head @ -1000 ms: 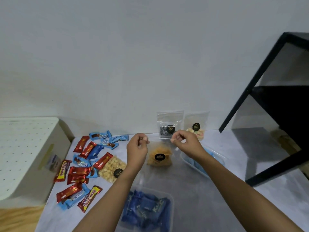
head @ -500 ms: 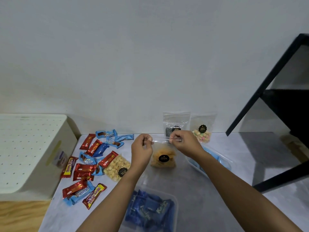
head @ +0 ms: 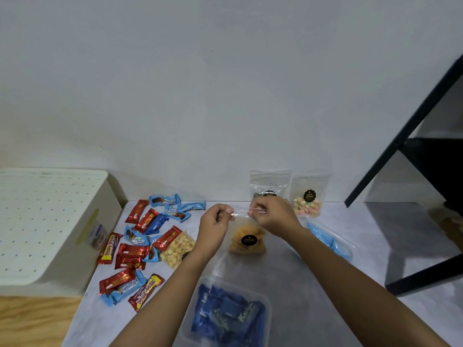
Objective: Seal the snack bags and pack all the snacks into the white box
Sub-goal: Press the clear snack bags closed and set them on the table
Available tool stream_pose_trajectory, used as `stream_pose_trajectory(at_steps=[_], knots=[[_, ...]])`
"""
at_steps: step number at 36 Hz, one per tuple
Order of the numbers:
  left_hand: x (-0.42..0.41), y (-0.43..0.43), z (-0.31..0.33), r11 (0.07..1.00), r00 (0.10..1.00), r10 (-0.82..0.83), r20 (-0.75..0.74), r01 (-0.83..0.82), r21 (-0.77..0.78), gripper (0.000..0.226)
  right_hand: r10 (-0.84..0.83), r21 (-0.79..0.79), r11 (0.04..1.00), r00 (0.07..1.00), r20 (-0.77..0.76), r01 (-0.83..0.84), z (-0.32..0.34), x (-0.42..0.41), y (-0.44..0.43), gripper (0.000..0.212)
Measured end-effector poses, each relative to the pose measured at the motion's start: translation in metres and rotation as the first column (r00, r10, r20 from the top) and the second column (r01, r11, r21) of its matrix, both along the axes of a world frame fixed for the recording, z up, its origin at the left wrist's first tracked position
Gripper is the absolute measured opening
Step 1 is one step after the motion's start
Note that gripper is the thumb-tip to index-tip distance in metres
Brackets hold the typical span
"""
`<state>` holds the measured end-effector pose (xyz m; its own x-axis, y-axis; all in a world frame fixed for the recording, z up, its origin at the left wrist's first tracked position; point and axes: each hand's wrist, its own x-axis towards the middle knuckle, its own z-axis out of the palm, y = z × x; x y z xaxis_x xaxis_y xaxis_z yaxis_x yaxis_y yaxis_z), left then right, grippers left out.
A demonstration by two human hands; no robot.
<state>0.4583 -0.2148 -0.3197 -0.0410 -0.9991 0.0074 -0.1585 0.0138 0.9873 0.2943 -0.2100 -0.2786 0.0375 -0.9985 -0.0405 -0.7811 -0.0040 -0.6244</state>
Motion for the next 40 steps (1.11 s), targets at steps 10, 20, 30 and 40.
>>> stream_pose_trajectory(at_steps=[10,20,30,40], knots=[[0.009,-0.003,0.002,0.999,0.997,-0.034,0.066,0.035,-0.016,0.007,0.013,0.001,1.000,1.000,-0.024,-0.013,-0.001,0.007,-0.002,0.008],[0.014,-0.004,0.004,1.000,0.997,-0.002,0.071,0.003,-0.010,0.005,0.012,-0.022,1.000,0.997,-0.073,-0.014,-0.003,0.015,-0.006,0.009],[0.014,-0.004,0.010,0.997,0.997,-0.052,0.065,0.049,0.052,0.006,0.006,-0.036,0.999,0.997,-0.077,-0.008,-0.003,0.022,-0.006,0.011],[0.020,-0.005,0.010,0.999,0.997,-0.004,0.072,0.001,0.039,0.009,0.009,0.042,0.999,0.976,0.215,-0.019,-0.005,0.021,-0.007,0.006]])
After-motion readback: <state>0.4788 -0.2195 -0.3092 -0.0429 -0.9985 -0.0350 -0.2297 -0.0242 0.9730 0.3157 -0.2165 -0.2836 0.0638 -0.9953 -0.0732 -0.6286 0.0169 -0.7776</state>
